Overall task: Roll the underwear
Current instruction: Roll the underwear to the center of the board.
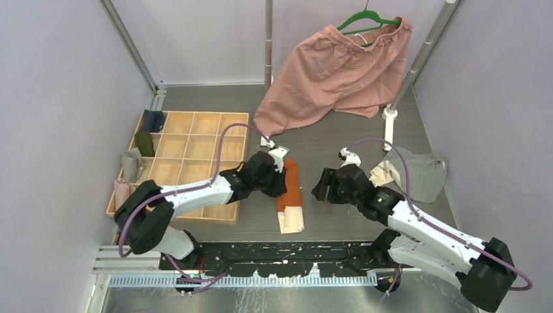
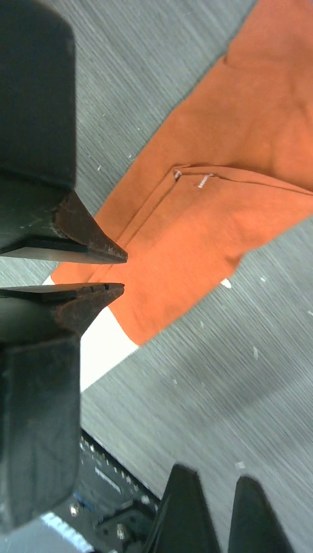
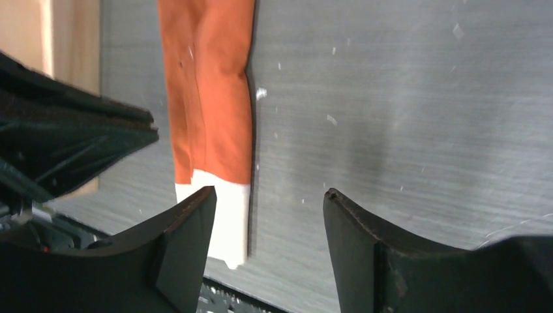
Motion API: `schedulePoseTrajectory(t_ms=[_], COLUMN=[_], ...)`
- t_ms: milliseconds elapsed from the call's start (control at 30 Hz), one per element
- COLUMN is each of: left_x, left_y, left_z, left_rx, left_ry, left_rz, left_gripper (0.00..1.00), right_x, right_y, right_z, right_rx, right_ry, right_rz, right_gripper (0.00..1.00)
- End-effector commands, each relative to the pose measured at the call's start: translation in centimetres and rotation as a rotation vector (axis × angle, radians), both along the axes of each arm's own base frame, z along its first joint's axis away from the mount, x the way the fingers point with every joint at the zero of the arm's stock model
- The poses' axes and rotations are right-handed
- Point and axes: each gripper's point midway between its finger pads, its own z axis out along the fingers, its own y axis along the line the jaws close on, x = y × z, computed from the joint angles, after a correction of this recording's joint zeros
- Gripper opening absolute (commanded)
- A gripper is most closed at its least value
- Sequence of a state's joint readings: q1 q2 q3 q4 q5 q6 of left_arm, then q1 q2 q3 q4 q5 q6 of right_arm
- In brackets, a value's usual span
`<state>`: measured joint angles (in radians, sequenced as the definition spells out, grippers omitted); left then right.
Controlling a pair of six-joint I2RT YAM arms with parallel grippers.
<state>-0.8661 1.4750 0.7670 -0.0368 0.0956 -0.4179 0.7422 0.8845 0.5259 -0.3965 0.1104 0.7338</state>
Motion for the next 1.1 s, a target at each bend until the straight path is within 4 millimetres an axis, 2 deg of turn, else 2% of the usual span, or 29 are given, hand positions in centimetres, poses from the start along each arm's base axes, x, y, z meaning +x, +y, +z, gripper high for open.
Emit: schedulePoseTrajectory(t_ms=[0,100,200,333,400,500,600,667,800,933,1067], left_x=[0.3,-0.3,-1.1,-2.1,-2.6,-3.4,-3.5,-3.7,-3.5,-3.4,-3.5], left_y=[-0.5,-0.9,-1.0,-0.9,-0.9,-1.0,-1.0,-1.3,-1.5,-1.9,-2.4], left_z=[3.7,4.0,3.4,2.1,1.3,0.5,0.2,0.3,0.4,0.3,0.0], left_rx=[-0.091,-0.115,-0.120,-0.145,-0.154,-0.158,-0.163,-0.177,-0.179,-0.182,-0.181], left_ry=[-0.050,-0.032,0.001,0.031,0.057,0.078,0.080,0.081,0.080,0.087,0.100], left_rz=[0.008,-0.022,-0.044,-0.056,-0.062,-0.071,-0.077,-0.086,-0.089,-0.095,-0.107], left_gripper=[0.20,0.20,0.17,0.17,0.16,0.16,0.16,0.16,0.16,0.16,0.15], right_x=[4.2,5.7,6.4,6.6,6.4,6.5,6.2,5.8,5.1,4.1,4.3], right_y=[-1.2,-2.8,-4.1,-4.7,-4.1,-4.1,-4.9,-4.9,-4.1,-2.3,-2.3], right_z=[5.7,7.8,9.9,11.6,11.9,11.4,10.0,9.3,8.9,9.1,8.5], right_rx=[0.032,0.005,-0.039,-0.179,-0.260,-0.418,-0.622,-0.685,-0.643,-0.566,-0.656], right_ry=[-0.269,-0.424,-0.562,-0.656,-0.673,-0.678,-0.644,-0.631,-0.582,-0.632,-0.659], right_rz=[-0.132,-0.187,-0.194,-0.096,0.028,0.168,0.347,0.451,0.495,0.607,0.709], right_gripper=[0.69,0.71,0.74,0.79,0.83,0.84,0.84,0.84,0.82,0.82,0.82])
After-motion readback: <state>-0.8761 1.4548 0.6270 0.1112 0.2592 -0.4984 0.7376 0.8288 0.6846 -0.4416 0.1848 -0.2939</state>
